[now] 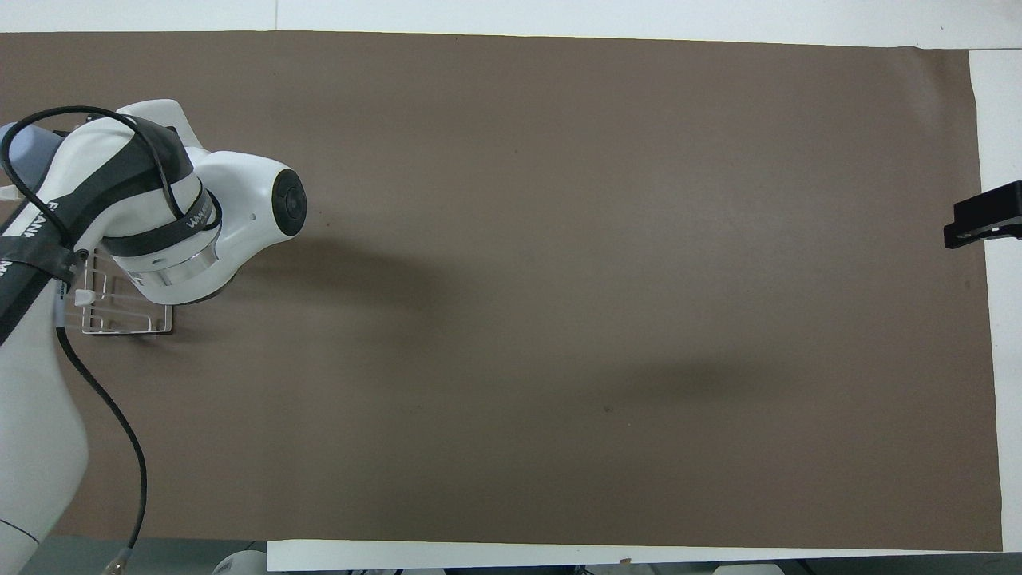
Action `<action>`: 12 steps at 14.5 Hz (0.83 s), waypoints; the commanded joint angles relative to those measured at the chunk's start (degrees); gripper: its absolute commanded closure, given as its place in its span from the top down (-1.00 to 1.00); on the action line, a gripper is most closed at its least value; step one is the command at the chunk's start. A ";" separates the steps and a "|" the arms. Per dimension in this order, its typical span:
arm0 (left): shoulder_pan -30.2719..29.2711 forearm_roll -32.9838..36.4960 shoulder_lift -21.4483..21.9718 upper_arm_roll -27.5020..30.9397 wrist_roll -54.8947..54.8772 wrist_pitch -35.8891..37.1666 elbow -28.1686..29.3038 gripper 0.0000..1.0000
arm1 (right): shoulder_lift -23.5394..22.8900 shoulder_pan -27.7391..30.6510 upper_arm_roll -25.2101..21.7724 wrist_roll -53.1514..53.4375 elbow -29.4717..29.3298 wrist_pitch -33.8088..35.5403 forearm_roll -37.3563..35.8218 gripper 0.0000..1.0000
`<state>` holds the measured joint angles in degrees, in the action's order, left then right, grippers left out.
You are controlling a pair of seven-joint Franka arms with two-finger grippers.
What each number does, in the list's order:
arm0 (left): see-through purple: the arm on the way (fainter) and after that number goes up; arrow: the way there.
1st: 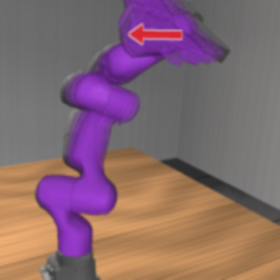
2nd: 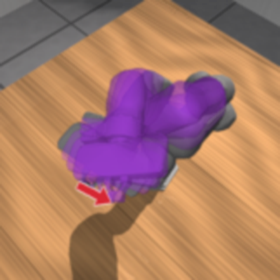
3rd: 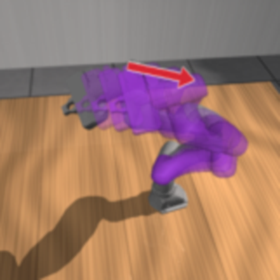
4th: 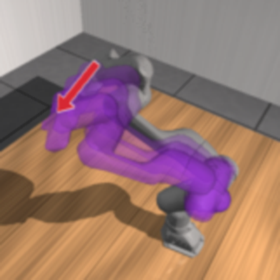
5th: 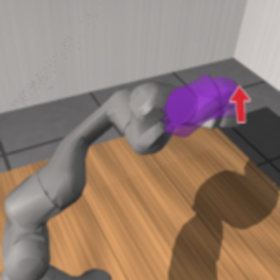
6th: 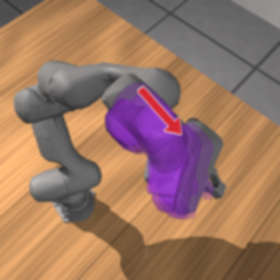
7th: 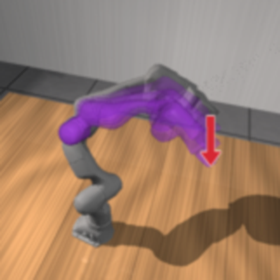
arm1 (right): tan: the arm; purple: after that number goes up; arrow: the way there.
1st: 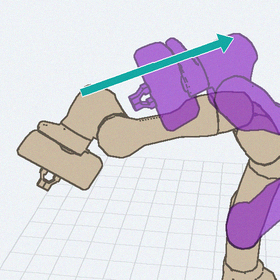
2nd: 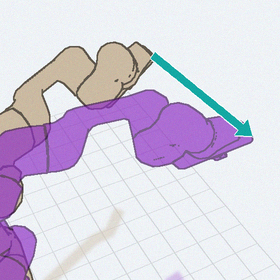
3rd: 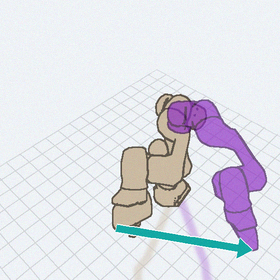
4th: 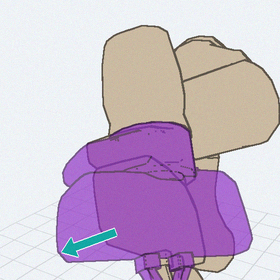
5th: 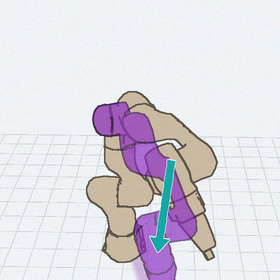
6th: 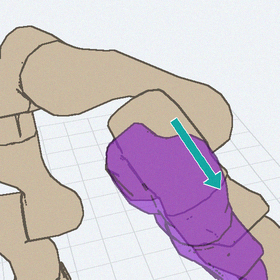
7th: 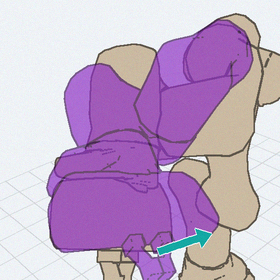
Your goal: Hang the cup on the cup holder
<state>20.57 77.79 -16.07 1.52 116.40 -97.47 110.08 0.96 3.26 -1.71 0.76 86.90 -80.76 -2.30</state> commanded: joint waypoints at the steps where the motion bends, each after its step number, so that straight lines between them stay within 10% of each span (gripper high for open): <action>1: -0.70 1.14 -0.36 -0.38 1.81 -1.76 0.04 -0.18 | 0.45 0.88 1.18 0.55 0.64 0.60 -0.95 1.00; 12: -3.96 0.78 -1.59 -0.64 1.99 -7.82 1.54 -0.04 | 0.71 0.87 0.57 -0.06 1.43 0.69 -0.60 1.00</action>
<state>18.10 77.79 -18.08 1.49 117.51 -102.97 110.45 0.94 3.43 -1.52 0.76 87.31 -80.35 -2.30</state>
